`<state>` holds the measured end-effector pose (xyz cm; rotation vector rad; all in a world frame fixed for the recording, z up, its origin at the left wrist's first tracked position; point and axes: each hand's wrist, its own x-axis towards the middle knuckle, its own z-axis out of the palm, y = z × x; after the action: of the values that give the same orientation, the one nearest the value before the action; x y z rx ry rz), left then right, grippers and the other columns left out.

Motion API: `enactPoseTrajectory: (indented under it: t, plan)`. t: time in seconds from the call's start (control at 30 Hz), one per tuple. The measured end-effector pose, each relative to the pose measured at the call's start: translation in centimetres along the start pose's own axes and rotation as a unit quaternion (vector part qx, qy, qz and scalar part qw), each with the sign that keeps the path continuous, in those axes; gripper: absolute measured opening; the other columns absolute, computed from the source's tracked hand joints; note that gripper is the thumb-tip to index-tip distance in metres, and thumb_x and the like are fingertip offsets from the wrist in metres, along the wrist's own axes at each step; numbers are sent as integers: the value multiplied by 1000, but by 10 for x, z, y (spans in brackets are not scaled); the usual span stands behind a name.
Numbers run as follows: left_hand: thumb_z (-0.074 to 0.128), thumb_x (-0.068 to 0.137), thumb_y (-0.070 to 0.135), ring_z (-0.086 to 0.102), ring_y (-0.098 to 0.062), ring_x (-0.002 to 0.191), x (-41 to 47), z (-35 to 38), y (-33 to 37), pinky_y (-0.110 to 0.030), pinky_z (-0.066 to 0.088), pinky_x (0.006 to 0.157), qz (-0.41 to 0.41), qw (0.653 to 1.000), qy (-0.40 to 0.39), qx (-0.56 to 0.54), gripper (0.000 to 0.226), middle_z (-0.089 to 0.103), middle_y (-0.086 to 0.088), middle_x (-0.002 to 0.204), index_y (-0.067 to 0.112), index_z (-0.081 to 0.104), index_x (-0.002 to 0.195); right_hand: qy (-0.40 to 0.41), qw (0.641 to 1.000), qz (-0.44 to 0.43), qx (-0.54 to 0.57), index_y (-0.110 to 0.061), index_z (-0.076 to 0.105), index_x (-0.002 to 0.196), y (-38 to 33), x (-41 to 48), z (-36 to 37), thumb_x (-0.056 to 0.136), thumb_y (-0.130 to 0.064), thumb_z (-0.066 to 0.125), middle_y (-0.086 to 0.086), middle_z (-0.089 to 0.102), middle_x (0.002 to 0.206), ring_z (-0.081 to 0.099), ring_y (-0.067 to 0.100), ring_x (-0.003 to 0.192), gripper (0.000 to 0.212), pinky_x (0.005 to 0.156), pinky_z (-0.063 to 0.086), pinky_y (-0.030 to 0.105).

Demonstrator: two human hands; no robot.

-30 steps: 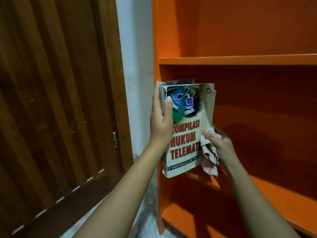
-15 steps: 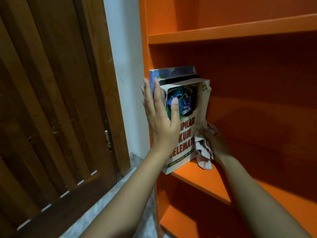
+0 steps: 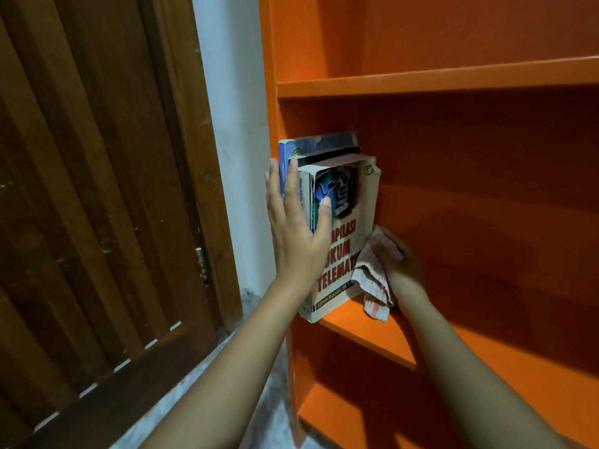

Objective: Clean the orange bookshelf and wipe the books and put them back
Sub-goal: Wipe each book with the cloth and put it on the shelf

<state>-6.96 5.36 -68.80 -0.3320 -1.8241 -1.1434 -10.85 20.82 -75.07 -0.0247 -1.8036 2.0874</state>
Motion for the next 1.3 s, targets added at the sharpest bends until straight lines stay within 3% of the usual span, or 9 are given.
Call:
enactPoseTrajectory:
  t: [0.1,0.2,0.3,0.4,0.53,0.67,0.8,0.97,1.3]
  plan:
    - [50,93,27,7,-19,146,1,-3,4,-51,31,112,-10,1000,-4,-1,64,4,-2,158,24,18,148,17,1000,-4,9,-11,61,122,-2,-3,-5,89,-11,63,-4,61,106,57,-7,80,33,64,50,5]
    - [49,94,26,8,-17,146,1,-8,9,-50,32,111,-20,1000,-18,3,63,3,1,157,26,19,148,28,1000,-13,0,-11,62,122,-7,-8,-9,88,-14,65,-2,63,109,59,-5,83,34,68,51,6]
    - [49,96,24,6,-15,145,2,-18,17,-45,26,116,-33,998,-48,14,61,1,2,158,27,17,149,30,999,-20,-12,-15,63,119,-17,-16,-10,87,-18,66,-2,65,108,63,3,88,32,76,53,14]
    - [47,97,24,8,-12,144,4,-32,25,-28,22,112,-48,995,-84,21,60,2,4,158,25,16,149,51,999,-3,-8,-20,66,114,-33,-25,-10,84,-24,70,-2,69,106,65,12,94,31,85,54,28]
    - [45,97,29,29,-15,137,8,-56,31,-37,37,109,-55,991,-118,27,54,25,-2,150,20,24,146,89,994,-25,-55,-29,68,106,-53,-39,-9,82,-31,71,-10,69,93,66,16,96,24,84,53,34]
    - [47,97,32,36,-3,125,5,-86,36,-29,39,101,-58,986,-144,65,51,40,0,141,18,30,143,124,968,-124,-178,-27,65,115,-77,-64,0,83,-38,65,-3,69,101,63,19,93,34,77,52,36]
    - [45,97,36,38,-13,132,-17,-119,18,-33,37,103,-103,970,-174,133,51,41,0,145,19,30,143,38,948,-212,-233,-32,66,107,-77,-104,16,86,-37,64,-9,65,102,59,12,94,22,75,50,34]
    - [45,97,34,41,-20,129,-78,-161,-29,-37,39,103,-179,930,-234,222,47,44,-4,141,18,35,140,-43,921,-235,-308,-27,69,106,-24,-164,41,83,-34,68,-8,67,102,62,15,93,24,75,51,32]
    - [50,94,32,46,-27,125,-213,-221,-147,-38,40,102,-365,837,-296,280,46,50,-10,135,12,42,136,-223,880,-32,-418,-30,66,112,131,-234,86,82,-36,65,-8,66,114,60,17,104,30,77,45,28]
